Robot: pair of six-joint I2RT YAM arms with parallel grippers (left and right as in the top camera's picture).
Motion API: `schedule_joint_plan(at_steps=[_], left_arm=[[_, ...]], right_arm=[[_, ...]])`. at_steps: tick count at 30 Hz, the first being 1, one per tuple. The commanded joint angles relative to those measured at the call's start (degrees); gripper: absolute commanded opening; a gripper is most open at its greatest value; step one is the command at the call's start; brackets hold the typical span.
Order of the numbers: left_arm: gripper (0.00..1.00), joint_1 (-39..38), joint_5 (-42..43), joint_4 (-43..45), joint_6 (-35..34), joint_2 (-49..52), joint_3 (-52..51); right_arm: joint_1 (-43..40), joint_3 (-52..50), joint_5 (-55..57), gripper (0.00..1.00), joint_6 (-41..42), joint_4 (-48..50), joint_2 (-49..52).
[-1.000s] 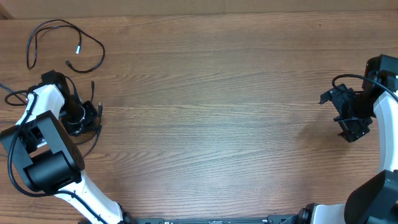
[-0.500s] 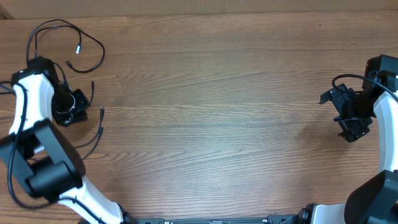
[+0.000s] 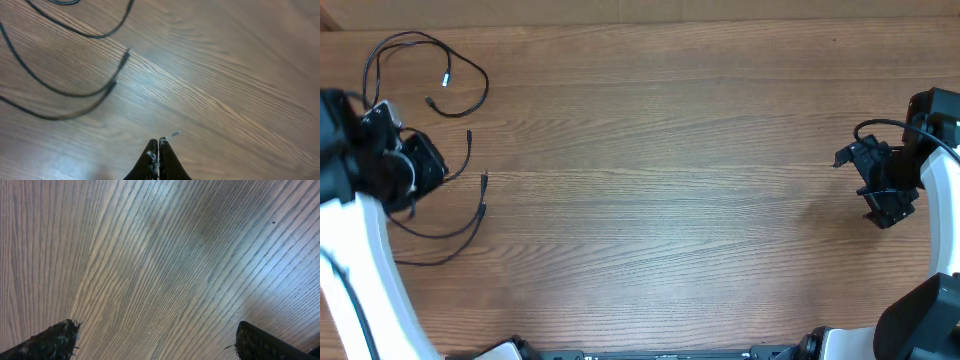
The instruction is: Untangle cables
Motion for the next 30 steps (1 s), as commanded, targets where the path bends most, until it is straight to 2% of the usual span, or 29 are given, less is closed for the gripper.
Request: schedule_joint_plan(at_steps=[1, 4, 7, 8, 11, 13, 16, 17, 19, 22, 23, 24, 25, 26, 30], left_arm=[[0.04, -0.4, 4.4, -2.5, 1.5, -6.1, 1.0], [0.04, -0.4, 7.3, -6.2, 3.1, -10.2, 1.0], [0.04, -1.7, 15.6, -9.2, 13.5, -13.2, 1.0], [0.04, -3.5, 20.1, -9.9, 18.5, -14.1, 1.0], [0.05, -9.7, 26.6, -11.1, 27.8, -15.5, 1.0], [0.10, -15.5, 26.6, -11.7, 31.0, -16.0, 1.0], [0.15, -23.6, 21.8, -11.7, 31.2, -16.1, 1.0], [0.19, -26.0, 19.9, -11.6, 30.8, -16.1, 1.0], [0.38, -29.3, 16.6, -11.4, 29.2, -16.0, 1.0], [0.37, -31.2, 12.8, -10.4, 25.5, -15.7, 1.0], [0.39, -31.2, 12.4, -10.0, 24.2, -15.4, 1.0], [0.47, -31.2, 12.2, -9.5, 23.1, -15.3, 1.0], [0.67, -31.2, 11.9, -9.1, 22.1, -15.2, 1.0], [1.00, -31.2, 11.6, -8.5, 20.9, -15.1, 1.0], [1.00, -31.2, 11.6, -6.9, 20.2, -14.1, 1.0]], right_arm=[[0.0, 0.0, 0.1, 1.00, -0.4, 0.1, -0.2], [0.0, 0.0, -0.9, 1.00, 0.5, 0.7, -0.2], [0.0, 0.0, -2.9, 1.00, 0.5, 2.9, -0.2], [0.0, 0.0, -4.7, 1.00, 0.4, 3.6, -0.2], [0.0, 0.0, -7.6, 1.00, -0.2, 1.6, -0.2], [0.0, 0.0, -10.8, 1.00, -2.7, -0.3, -0.2], [0.0, 0.0, -15.7, 1.00, -8.1, -3.2, -0.3], [0.1, 0.0, -15.8, 1.00, -9.0, -4.2, -0.4], [0.2, 0.0, -15.6, 1.00, -11.4, -6.3, -1.2], [0.2, 0.0, -15.6, 1.00, -15.5, -9.4, -3.7], [0.2, 0.0, -15.6, 1.00, -17.1, -10.6, -5.2], [0.2, 0.0, -15.6, 1.00, -18.4, -11.4, -6.4], [0.2, 0.0, -15.6, 1.00, -19.8, -12.5, -8.3], [0.2, 0.0, -15.6, 1.00, -20.7, -13.4, -10.1], [0.2, 0.0, -15.6, 1.00, -21.4, -17.3, -20.1]])
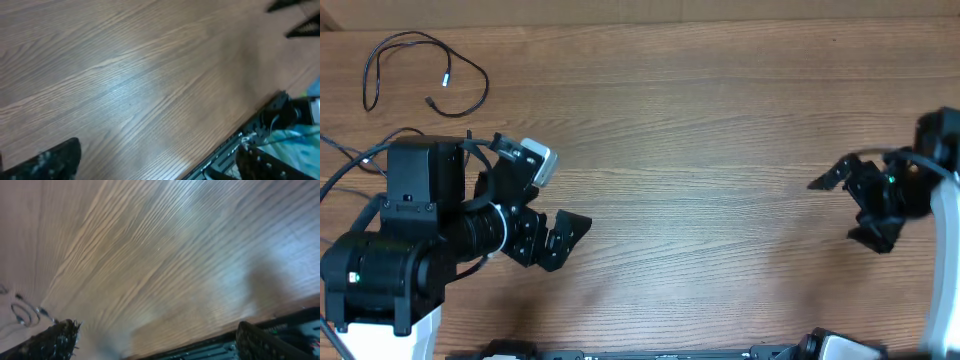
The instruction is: Untangle cables
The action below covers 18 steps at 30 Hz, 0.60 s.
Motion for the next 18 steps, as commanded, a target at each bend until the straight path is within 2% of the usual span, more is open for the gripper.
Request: schedule_joint_plan(at_steps=[1, 10, 18], left_arm=[[1.00, -0.4, -1.4, 0.7, -2.0, 1.1, 0.7], [1.00, -0.4, -1.4, 0.6, -2.0, 4.8, 0.7], [1.00, -0.4, -3.4, 1.3, -2.0, 8.5, 0.7]], right_arm=[[0.2, 0.0, -0.6, 1.00, -3.1, -1.7, -9.5], [0.2, 0.0, -0.6, 1.00, -2.9, -1.4, -32.8], [0.2, 0.1, -0.6, 1.00, -2.9, -0.8, -40.4]])
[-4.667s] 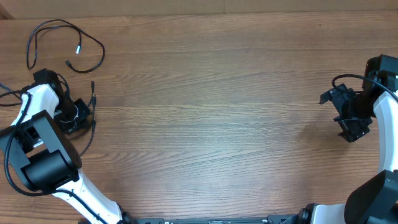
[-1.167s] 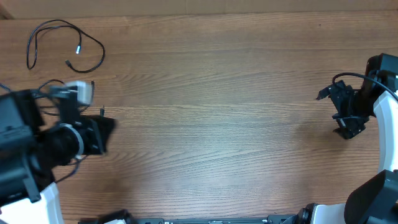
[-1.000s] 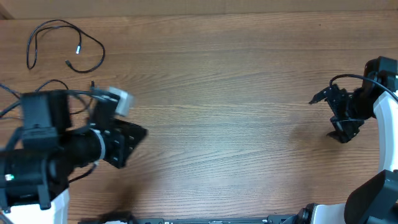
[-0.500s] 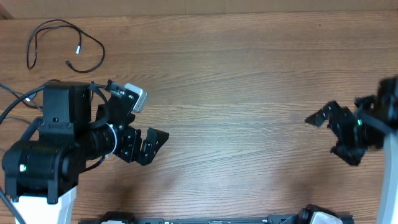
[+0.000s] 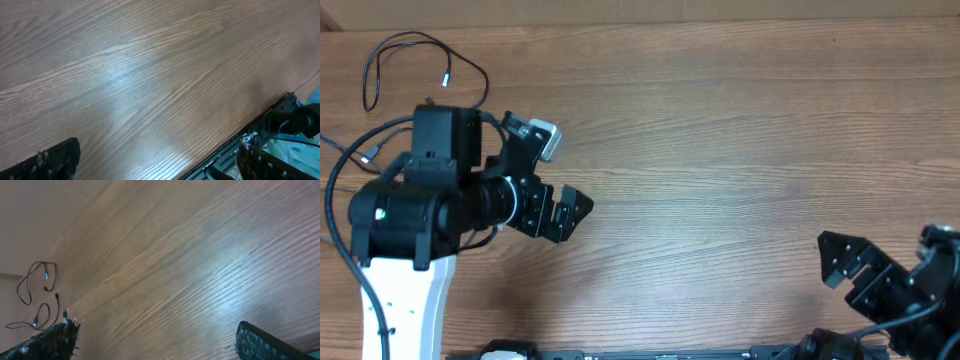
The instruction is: Untangle cables
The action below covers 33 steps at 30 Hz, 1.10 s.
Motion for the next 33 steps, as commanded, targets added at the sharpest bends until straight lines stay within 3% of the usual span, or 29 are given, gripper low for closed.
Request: schedule_joint_plan(at_steps=[1, 7, 10, 13, 27, 33], left_arm=[[1.00, -0.4, -1.3, 0.6, -0.6, 1.6, 0.7], [1.00, -0.3, 3.3, -0.9, -3.7, 3.7, 0.8], [1.00, -0.3, 11.0, -2.4, 6.5, 2.3, 0.8], [1.00, -0.3, 10.2, -3.0, 6.8, -1.0, 0.7], [0.99, -0.3, -23.8, -4.4, -21.6, -28.2, 0.7], [1.00, -0.3, -26.2, -8.7, -21.6, -36.3, 0.7]], right_arm=[[0.2, 0.0, -0.3, 1.00, -0.5, 0.5, -0.4], [0.2, 0.0, -0.3, 1.00, -0.5, 0.5, -0.3], [0.2, 0.0, -0.3, 1.00, -0.5, 0.5, -0.3], [0.2, 0.0, -0.3, 1.00, -0.5, 0.1, -0.3], [0.2, 0.0, -0.3, 1.00, -0.5, 0.6, -0.3], [0.2, 0.0, -0.3, 1.00, -0.5, 0.7, -0.3]])
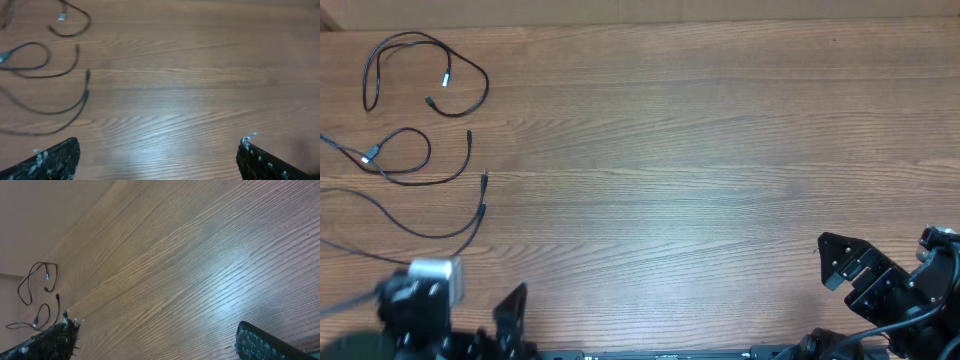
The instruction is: Untangle cables
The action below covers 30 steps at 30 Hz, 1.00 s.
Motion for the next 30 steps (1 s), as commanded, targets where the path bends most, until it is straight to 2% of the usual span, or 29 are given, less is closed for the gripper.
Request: schedule_joint_plan(at_steps=[1, 30], left_arm=[[1.00, -0.3, -3.8, -0.5, -2.9, -2.6, 0.3], [0.99, -0.3, -3.8, -1.8, -2.9, -3.8, 0.3]], right_arm=[[0.2, 0.0, -0.3, 1.00, -0.4, 0.7, 0.0], [0.2, 0.0, -0.3, 1.00, -0.5, 0.5, 0.0]])
